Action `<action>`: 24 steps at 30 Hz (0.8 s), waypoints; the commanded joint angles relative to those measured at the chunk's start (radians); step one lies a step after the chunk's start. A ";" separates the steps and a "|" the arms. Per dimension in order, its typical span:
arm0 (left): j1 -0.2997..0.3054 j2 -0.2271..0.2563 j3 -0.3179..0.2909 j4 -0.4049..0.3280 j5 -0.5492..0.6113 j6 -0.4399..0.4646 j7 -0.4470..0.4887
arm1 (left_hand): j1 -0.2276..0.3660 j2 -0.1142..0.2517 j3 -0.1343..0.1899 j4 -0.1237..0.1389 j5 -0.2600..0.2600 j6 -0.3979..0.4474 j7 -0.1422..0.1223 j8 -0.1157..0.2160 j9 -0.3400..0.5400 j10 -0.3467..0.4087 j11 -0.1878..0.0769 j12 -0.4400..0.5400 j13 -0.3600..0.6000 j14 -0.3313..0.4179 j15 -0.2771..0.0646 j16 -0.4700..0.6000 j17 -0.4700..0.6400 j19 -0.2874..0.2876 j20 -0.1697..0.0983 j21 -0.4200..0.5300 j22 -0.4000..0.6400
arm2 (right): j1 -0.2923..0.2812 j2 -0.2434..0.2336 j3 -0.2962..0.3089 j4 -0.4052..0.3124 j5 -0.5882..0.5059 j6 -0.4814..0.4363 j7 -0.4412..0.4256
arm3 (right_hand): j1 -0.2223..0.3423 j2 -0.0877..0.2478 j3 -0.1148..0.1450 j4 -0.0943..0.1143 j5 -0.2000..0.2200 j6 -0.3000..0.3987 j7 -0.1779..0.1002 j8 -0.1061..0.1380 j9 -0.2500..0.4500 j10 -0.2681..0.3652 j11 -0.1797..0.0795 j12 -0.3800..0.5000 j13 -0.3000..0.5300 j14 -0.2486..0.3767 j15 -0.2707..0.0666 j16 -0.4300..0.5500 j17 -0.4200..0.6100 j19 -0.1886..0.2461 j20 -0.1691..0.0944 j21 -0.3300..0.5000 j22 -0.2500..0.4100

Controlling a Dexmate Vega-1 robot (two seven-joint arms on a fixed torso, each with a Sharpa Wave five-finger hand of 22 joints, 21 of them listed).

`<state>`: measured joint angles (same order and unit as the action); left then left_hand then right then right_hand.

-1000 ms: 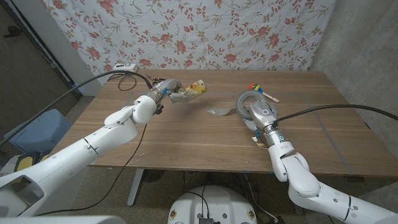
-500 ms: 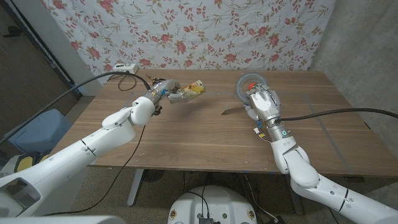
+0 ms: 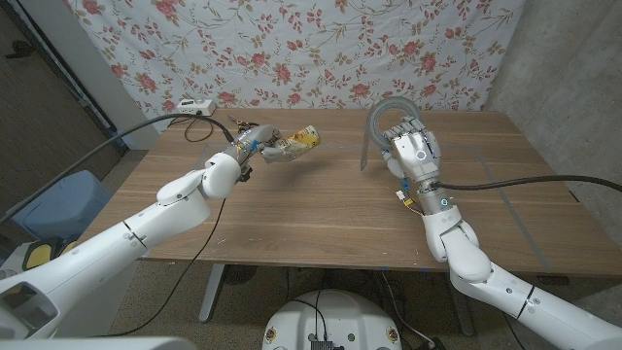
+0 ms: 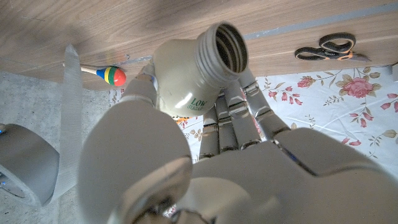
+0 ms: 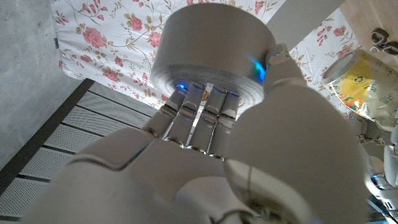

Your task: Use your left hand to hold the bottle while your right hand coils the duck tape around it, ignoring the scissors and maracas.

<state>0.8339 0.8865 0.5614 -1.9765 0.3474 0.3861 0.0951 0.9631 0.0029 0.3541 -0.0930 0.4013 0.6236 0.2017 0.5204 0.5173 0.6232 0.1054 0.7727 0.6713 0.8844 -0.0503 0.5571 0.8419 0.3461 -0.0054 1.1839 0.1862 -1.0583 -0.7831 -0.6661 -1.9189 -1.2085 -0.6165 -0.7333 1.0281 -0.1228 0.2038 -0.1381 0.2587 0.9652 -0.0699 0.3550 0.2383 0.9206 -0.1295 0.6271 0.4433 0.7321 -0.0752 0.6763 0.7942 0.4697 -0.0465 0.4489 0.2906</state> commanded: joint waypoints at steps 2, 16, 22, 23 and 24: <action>0.005 -0.005 0.006 -0.010 -0.001 -0.021 0.002 | 0.100 0.102 0.183 0.187 0.107 0.274 -0.235 0.004 0.001 0.267 -0.263 0.004 0.133 0.065 -0.162 -0.004 0.005 -0.004 0.003 0.010 0.000 | 0.062 0.039 -0.012 0.039 -0.051 -0.002 -0.005 | 0.226 0.218 -0.009 0.000 0.008 0.116 -0.123 0.001 0.009 0.060 -0.067 0.007 0.007 -0.003 -0.159 -0.010 0.010 -0.011 -0.086 0.009 0.006; -0.012 -0.026 0.025 -0.008 0.018 -0.011 -0.009 | 0.103 0.101 0.181 0.190 0.109 0.272 -0.238 -0.001 0.003 0.271 -0.261 -0.001 0.135 0.070 -0.163 -0.012 0.011 -0.005 0.003 0.010 -0.001 | 0.090 0.040 0.008 0.070 0.002 0.071 -0.190 | 0.231 0.221 -0.019 0.004 0.015 0.120 -0.125 0.001 0.015 0.061 -0.067 0.008 0.014 -0.002 -0.160 -0.016 0.027 -0.017 -0.088 0.018 0.007; -0.015 -0.030 0.028 -0.015 0.026 0.005 -0.015 | 0.104 0.100 0.180 0.191 0.110 0.275 -0.239 0.000 0.004 0.272 -0.262 -0.004 0.135 0.071 -0.162 -0.015 0.014 -0.004 0.003 0.010 -0.001 | 0.090 0.024 0.014 0.066 0.004 0.078 -0.204 | 0.234 0.220 -0.024 0.006 0.019 0.120 -0.125 0.000 0.019 0.062 -0.067 0.008 0.017 -0.002 -0.160 -0.020 0.034 -0.019 -0.091 0.022 0.007; -0.017 -0.031 0.030 -0.016 0.027 0.007 -0.016 | 0.104 0.100 0.180 0.191 0.110 0.277 -0.238 -0.001 0.003 0.272 -0.260 -0.004 0.136 0.071 -0.162 -0.015 0.014 -0.004 0.003 0.010 -0.001 | 0.090 0.019 0.016 0.066 0.009 0.086 -0.205 | 0.234 0.221 -0.024 0.006 0.020 0.120 -0.125 0.000 0.020 0.062 -0.067 0.008 0.017 -0.003 -0.160 -0.021 0.035 -0.020 -0.091 0.022 0.007; -0.018 -0.032 0.031 -0.016 0.028 0.010 -0.018 | 0.104 0.100 0.180 0.191 0.110 0.276 -0.238 -0.001 0.004 0.273 -0.260 -0.004 0.135 0.071 -0.163 -0.016 0.015 -0.004 0.003 0.010 -0.001 | 0.088 0.020 0.018 0.064 0.009 0.083 -0.204 | 0.234 0.221 -0.026 0.007 0.020 0.120 -0.125 0.000 0.020 0.061 -0.067 0.007 0.018 -0.003 -0.159 -0.022 0.037 -0.019 -0.093 0.024 0.007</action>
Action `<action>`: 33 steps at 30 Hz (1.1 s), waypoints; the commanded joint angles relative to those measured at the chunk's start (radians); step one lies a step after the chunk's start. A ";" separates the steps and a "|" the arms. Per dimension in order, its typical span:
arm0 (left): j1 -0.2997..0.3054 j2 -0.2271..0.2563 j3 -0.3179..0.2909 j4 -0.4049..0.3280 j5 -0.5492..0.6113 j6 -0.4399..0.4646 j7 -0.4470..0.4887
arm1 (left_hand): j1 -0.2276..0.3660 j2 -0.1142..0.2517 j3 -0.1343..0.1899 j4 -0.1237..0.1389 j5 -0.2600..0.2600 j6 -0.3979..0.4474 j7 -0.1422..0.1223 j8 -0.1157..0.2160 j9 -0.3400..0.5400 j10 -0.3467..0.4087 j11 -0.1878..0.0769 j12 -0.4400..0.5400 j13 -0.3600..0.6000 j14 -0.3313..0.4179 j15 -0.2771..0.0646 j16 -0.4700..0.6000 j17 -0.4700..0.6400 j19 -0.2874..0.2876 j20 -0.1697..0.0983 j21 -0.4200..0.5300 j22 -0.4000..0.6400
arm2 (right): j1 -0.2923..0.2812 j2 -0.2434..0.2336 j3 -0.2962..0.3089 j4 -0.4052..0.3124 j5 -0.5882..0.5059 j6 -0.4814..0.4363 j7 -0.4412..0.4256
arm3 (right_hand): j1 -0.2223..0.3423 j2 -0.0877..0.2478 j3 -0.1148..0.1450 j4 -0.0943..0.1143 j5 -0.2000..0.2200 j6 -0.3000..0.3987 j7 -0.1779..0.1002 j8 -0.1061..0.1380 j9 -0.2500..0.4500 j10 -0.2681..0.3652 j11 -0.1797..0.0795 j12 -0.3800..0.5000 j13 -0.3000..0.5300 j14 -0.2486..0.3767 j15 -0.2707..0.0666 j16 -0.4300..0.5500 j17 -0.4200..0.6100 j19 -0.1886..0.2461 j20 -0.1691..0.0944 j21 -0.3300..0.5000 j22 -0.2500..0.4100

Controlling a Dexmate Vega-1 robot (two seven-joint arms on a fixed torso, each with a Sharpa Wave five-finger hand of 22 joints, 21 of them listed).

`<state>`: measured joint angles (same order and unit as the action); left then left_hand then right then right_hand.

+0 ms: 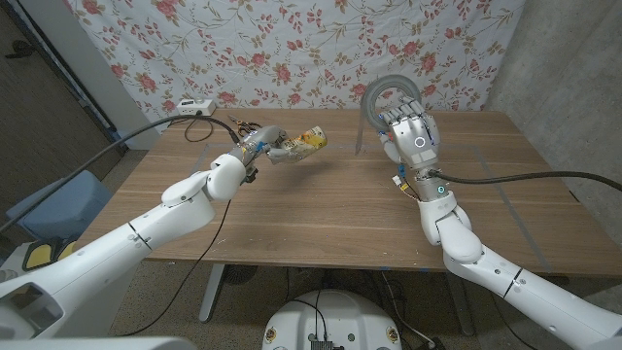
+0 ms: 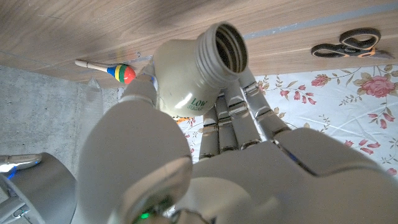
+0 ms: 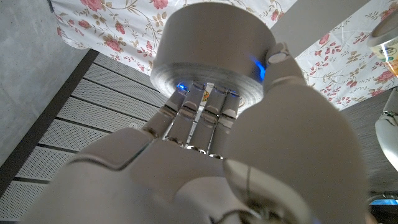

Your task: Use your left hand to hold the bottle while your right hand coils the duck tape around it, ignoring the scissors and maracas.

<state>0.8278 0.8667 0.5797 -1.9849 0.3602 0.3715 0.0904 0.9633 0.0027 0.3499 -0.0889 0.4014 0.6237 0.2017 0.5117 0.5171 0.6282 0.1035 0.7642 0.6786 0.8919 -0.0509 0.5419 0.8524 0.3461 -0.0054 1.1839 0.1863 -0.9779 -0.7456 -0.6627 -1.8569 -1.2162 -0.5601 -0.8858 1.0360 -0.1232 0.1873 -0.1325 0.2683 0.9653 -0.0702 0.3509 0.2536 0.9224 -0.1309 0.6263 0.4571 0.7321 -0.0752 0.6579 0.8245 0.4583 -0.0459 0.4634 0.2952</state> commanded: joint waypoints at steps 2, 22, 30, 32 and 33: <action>-0.015 -0.015 0.016 -0.008 0.019 0.031 -0.016 | 0.105 0.100 0.184 0.187 0.110 0.275 -0.241 0.008 0.005 0.266 -0.258 0.005 0.131 0.065 -0.162 -0.001 0.005 -0.004 0.003 0.010 -0.001 | 0.002 -0.028 0.019 -0.014 0.025 0.029 -0.029 | 0.227 0.221 -0.010 0.001 0.012 0.120 -0.125 0.004 0.006 0.060 -0.066 0.008 0.005 -0.003 -0.159 -0.004 0.008 -0.008 -0.094 0.010 0.002; -0.090 -0.052 0.059 0.050 0.042 0.024 -0.052 | 0.108 0.100 0.181 0.190 0.112 0.277 -0.239 0.003 0.005 0.270 -0.260 -0.002 0.136 0.069 -0.161 -0.010 0.013 -0.005 0.002 0.011 -0.001 | -0.091 -0.142 0.101 -0.411 0.021 -0.050 0.884 | 0.225 0.228 -0.026 0.012 0.020 0.120 -0.126 -0.001 0.012 0.066 -0.066 0.009 0.014 0.007 -0.159 -0.012 0.032 0.011 -0.089 0.034 0.002; -0.102 -0.057 0.063 0.067 0.044 0.012 -0.053 | 0.108 0.099 0.180 0.192 0.112 0.277 -0.238 0.001 0.005 0.269 -0.258 -0.006 0.135 0.071 -0.162 -0.014 0.016 -0.006 0.002 0.010 -0.001 | -0.082 -0.131 0.111 -0.479 0.024 -0.020 1.103 | 0.223 0.229 -0.035 0.016 0.023 0.116 -0.126 -0.005 0.015 0.070 -0.066 0.011 0.018 0.012 -0.158 -0.016 0.042 0.010 -0.084 0.042 0.001; -0.098 -0.054 0.059 0.064 0.043 0.012 -0.050 | 0.109 0.099 0.180 0.192 0.113 0.277 -0.239 0.001 0.007 0.270 -0.259 -0.007 0.136 0.070 -0.161 -0.015 0.017 -0.005 0.002 0.011 -0.001 | -0.069 -0.133 0.118 -0.509 0.060 -0.006 1.212 | 0.223 0.230 -0.037 0.017 0.024 0.117 -0.126 -0.006 0.015 0.071 -0.066 0.011 0.020 0.015 -0.158 -0.016 0.046 0.011 -0.082 0.044 0.001; -0.096 -0.052 0.057 0.062 0.042 0.013 -0.050 | 0.109 0.099 0.180 0.192 0.113 0.278 -0.237 0.001 0.007 0.272 -0.259 -0.007 0.134 0.070 -0.160 -0.016 0.017 -0.006 0.002 0.010 -0.001 | -0.067 -0.132 0.123 -0.514 0.077 0.003 1.231 | 0.224 0.231 -0.038 0.017 0.024 0.115 -0.126 -0.007 0.016 0.071 -0.066 0.011 0.021 0.016 -0.159 -0.017 0.047 0.012 -0.081 0.046 0.000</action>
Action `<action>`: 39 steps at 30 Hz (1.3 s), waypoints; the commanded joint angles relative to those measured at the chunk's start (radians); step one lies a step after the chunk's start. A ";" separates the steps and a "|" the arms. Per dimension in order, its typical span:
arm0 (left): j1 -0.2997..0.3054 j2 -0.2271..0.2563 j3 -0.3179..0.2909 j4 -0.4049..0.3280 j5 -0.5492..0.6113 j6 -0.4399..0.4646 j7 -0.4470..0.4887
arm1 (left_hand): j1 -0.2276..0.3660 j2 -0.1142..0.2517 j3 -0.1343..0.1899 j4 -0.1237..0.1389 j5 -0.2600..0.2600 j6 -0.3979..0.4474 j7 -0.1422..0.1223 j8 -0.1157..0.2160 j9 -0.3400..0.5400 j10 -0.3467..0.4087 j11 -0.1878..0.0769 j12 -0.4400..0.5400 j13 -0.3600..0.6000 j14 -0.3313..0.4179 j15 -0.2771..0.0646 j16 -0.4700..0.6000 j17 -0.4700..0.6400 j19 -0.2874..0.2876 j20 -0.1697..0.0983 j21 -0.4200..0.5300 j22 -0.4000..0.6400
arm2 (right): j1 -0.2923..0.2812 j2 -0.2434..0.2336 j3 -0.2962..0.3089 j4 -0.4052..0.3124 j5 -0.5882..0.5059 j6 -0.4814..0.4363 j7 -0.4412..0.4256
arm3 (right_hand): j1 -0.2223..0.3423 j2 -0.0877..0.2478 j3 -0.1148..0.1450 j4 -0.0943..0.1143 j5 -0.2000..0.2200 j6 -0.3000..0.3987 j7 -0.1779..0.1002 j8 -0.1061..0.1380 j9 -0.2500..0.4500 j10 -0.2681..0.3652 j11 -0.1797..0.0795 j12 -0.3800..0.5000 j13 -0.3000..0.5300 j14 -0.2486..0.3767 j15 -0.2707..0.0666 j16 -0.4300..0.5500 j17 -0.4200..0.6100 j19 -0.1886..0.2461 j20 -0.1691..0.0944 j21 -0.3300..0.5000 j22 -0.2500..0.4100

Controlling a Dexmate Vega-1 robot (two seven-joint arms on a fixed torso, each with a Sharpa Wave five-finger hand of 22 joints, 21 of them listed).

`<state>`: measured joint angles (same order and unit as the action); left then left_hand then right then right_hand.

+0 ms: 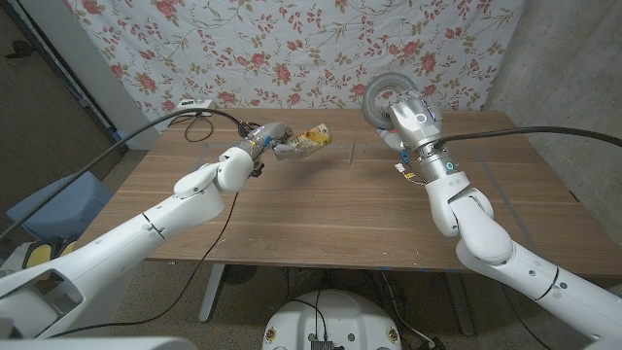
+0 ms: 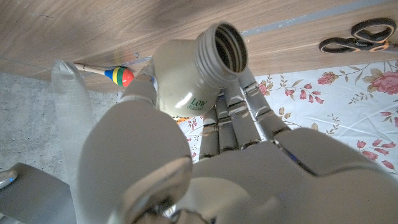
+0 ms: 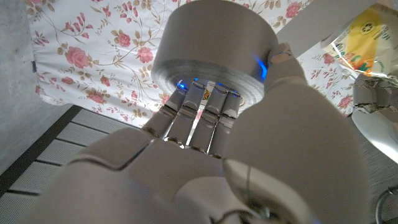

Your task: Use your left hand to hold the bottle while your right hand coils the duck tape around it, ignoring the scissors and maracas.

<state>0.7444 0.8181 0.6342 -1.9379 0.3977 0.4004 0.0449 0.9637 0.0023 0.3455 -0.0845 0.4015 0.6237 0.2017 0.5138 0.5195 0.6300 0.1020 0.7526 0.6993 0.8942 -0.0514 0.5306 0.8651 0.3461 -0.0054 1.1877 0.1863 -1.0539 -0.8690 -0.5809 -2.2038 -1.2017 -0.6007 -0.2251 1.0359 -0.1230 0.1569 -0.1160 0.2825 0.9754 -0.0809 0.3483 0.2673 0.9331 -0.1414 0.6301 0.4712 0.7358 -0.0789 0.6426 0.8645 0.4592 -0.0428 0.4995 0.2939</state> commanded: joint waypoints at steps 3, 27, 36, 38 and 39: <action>-0.008 0.001 -0.002 0.009 0.005 -0.012 -0.003 | 0.110 0.100 0.184 0.188 0.113 0.276 -0.238 -0.002 0.005 0.268 -0.257 0.004 0.118 0.070 -0.160 -0.005 0.006 -0.005 0.002 0.007 -0.001 | 0.025 -0.009 0.054 -0.183 0.123 0.059 0.663 | 0.227 0.232 -0.009 0.000 0.011 0.104 -0.114 -0.006 0.003 0.061 -0.055 0.008 0.008 0.013 -0.155 -0.004 0.011 0.012 -0.082 0.013 0.001; -0.016 0.002 0.002 0.000 0.021 -0.013 -0.013 | 0.114 0.099 0.181 0.191 0.115 0.280 -0.240 -0.006 0.009 0.272 -0.257 -0.005 0.121 0.074 -0.160 -0.017 0.016 -0.006 0.002 0.007 -0.001 | 0.121 -0.007 0.001 -0.147 0.237 -0.044 1.013 | 0.237 0.247 -0.027 0.006 0.018 0.103 -0.091 -0.020 0.007 0.062 -0.031 0.005 0.014 0.033 -0.154 -0.028 0.038 0.012 -0.062 0.040 -0.007; -0.013 0.003 0.004 -0.023 0.034 0.010 -0.022 | 0.115 0.098 0.180 0.193 0.116 0.282 -0.236 -0.010 0.007 0.275 -0.258 -0.008 0.122 0.077 -0.160 -0.020 0.019 -0.006 0.002 0.007 -0.001 | 0.132 -0.037 0.045 -0.115 0.446 -0.060 0.981 | 0.239 0.251 -0.032 0.008 0.019 0.101 -0.083 -0.024 0.009 0.059 -0.026 0.002 0.015 0.036 -0.152 -0.039 0.041 0.011 -0.057 0.047 -0.009; -0.015 0.002 0.007 -0.025 0.040 0.014 -0.025 | 0.116 0.098 0.179 0.193 0.116 0.281 -0.240 -0.010 0.008 0.272 -0.258 -0.009 0.125 0.076 -0.160 -0.022 0.020 -0.005 0.002 0.007 -0.001 | 0.142 -0.050 0.050 -0.111 0.491 -0.066 0.978 | 0.241 0.252 -0.032 0.008 0.019 0.101 -0.081 -0.024 0.009 0.060 -0.023 0.002 0.013 0.039 -0.153 -0.041 0.042 0.012 -0.055 0.050 -0.010; -0.015 0.001 0.007 -0.025 0.038 0.015 -0.026 | 0.116 0.098 0.179 0.193 0.116 0.282 -0.238 -0.010 0.008 0.274 -0.256 -0.010 0.124 0.075 -0.159 -0.022 0.020 -0.006 0.002 0.007 -0.001 | 0.145 -0.057 0.059 -0.108 0.524 -0.066 0.973 | 0.240 0.253 -0.033 0.009 0.019 0.100 -0.082 -0.025 0.011 0.057 -0.024 0.001 0.014 0.039 -0.151 -0.043 0.042 0.011 -0.055 0.051 -0.011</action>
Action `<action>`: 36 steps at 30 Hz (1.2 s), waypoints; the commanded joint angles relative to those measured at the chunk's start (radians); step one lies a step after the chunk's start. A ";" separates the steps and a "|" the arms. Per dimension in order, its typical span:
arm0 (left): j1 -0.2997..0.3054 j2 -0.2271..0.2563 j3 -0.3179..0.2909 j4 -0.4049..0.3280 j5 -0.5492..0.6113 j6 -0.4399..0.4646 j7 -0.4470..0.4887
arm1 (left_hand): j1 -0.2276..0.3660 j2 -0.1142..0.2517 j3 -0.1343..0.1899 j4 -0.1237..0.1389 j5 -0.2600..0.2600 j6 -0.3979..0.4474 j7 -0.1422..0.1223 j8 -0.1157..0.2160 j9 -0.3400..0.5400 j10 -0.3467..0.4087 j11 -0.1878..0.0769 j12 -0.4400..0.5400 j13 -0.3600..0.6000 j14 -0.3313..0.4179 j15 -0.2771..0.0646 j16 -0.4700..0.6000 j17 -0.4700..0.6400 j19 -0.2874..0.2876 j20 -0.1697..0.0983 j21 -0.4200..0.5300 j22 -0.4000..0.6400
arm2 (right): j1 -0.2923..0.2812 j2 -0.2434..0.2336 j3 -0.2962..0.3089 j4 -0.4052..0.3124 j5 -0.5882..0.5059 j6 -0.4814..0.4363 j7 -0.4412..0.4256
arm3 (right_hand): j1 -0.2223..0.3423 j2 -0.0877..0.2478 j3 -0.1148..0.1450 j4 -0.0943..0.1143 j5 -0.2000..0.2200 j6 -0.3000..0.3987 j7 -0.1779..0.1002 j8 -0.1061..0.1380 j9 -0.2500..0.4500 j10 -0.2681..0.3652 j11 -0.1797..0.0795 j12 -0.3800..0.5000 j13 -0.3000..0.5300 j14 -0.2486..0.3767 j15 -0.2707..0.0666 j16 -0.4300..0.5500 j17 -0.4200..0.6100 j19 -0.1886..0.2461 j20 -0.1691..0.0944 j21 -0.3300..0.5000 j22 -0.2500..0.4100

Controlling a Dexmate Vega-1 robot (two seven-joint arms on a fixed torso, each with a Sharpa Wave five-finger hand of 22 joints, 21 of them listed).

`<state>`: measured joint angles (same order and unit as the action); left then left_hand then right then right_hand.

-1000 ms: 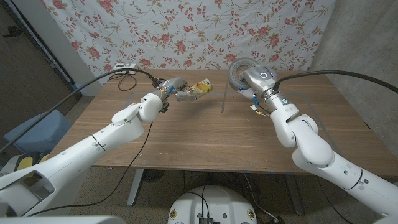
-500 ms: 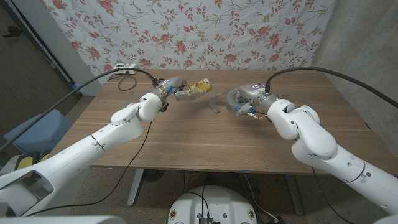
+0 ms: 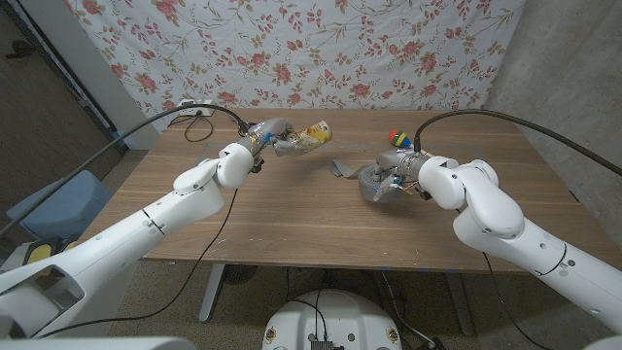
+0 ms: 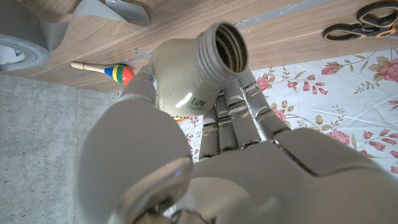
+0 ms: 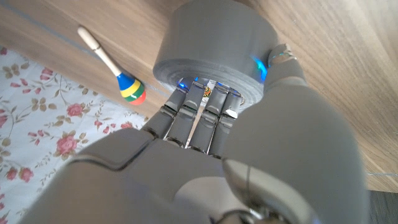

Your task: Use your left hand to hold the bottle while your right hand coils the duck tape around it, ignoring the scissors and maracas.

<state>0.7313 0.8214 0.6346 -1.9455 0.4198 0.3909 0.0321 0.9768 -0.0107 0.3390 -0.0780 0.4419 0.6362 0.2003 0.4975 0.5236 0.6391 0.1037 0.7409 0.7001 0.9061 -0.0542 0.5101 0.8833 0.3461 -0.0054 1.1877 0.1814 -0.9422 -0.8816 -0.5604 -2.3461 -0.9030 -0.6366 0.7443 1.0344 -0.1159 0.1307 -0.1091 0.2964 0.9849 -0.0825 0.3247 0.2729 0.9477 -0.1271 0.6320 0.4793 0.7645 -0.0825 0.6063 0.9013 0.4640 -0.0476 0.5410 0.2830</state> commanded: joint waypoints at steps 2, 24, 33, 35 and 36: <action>-0.004 -0.005 0.009 -0.016 0.019 0.026 -0.013 | 0.104 0.111 0.186 0.187 0.076 0.270 -0.237 0.006 0.005 0.265 -0.258 0.001 0.123 0.063 -0.157 -0.003 0.003 -0.006 0.002 0.007 0.003 | 0.049 -0.058 0.048 0.042 0.283 -0.038 0.005 | 0.245 0.247 -0.007 0.001 0.006 0.092 -0.079 -0.001 0.007 0.045 -0.035 -0.002 0.003 0.016 -0.150 -0.006 0.007 0.009 -0.047 0.012 -0.001; -0.019 -0.026 0.030 0.000 0.025 0.042 -0.025 | 0.107 0.109 0.183 0.190 0.078 0.272 -0.235 0.002 0.008 0.271 -0.258 -0.006 0.126 0.067 -0.159 -0.013 0.010 -0.006 0.001 0.007 0.003 | -0.009 -0.105 0.360 0.384 1.248 0.348 -0.230 | 0.236 0.287 -0.015 0.021 0.005 0.072 -0.005 -0.012 0.027 0.096 0.017 0.018 0.012 0.105 -0.134 0.030 0.058 0.056 0.014 0.064 -0.012; -0.031 -0.035 0.039 0.018 0.024 0.034 -0.028 | 0.109 0.109 0.182 0.191 0.079 0.273 -0.239 0.000 0.009 0.270 -0.258 -0.007 0.133 0.070 -0.157 -0.015 0.013 -0.006 0.001 0.007 0.003 | -0.003 -0.026 0.376 0.566 1.544 0.506 -0.231 | 0.235 0.306 -0.003 0.030 0.004 0.050 0.021 -0.015 0.046 0.089 0.026 0.029 0.036 0.105 -0.126 0.058 0.101 0.051 0.033 0.077 -0.013; -0.034 -0.038 0.040 0.024 0.023 0.031 -0.028 | 0.109 0.109 0.181 0.191 0.079 0.277 -0.237 0.000 0.008 0.271 -0.257 -0.009 0.131 0.069 -0.158 -0.017 0.014 -0.005 0.001 0.007 0.003 | 0.011 -0.003 0.370 0.607 1.605 0.533 -0.204 | 0.234 0.307 -0.001 0.032 0.004 0.051 0.023 -0.014 0.050 0.090 0.025 0.033 0.042 0.101 -0.124 0.062 0.109 0.049 0.033 0.079 -0.013; -0.035 -0.039 0.041 0.026 0.024 0.030 -0.026 | 0.109 0.109 0.181 0.191 0.079 0.276 -0.235 0.000 0.008 0.270 -0.256 -0.008 0.133 0.070 -0.158 -0.017 0.014 -0.005 0.001 0.007 0.003 | 0.018 0.007 0.366 0.624 1.632 0.542 -0.196 | 0.234 0.308 -0.001 0.033 0.004 0.052 0.022 -0.013 0.051 0.090 0.026 0.034 0.043 0.101 -0.125 0.063 0.110 0.049 0.034 0.080 -0.013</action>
<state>0.7113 0.7948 0.6643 -1.9427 0.4441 0.4307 0.0075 0.9817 -0.0157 0.3335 -0.0725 0.4421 0.6382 0.1991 0.4976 0.5299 0.6413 0.1015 0.7297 0.7158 0.9095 -0.0575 0.4935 0.8940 0.3461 -0.0054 1.1877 0.1817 -0.9378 -0.9487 -0.2242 -1.9106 0.1551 -0.2955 0.5478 1.0026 -0.0788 0.1092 -0.0949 0.2927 1.0203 -0.0536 0.3072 0.3163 1.0171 -0.0895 0.6564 0.5151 0.8592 -0.1093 0.6588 1.0036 0.5102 -0.0223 0.6115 0.2692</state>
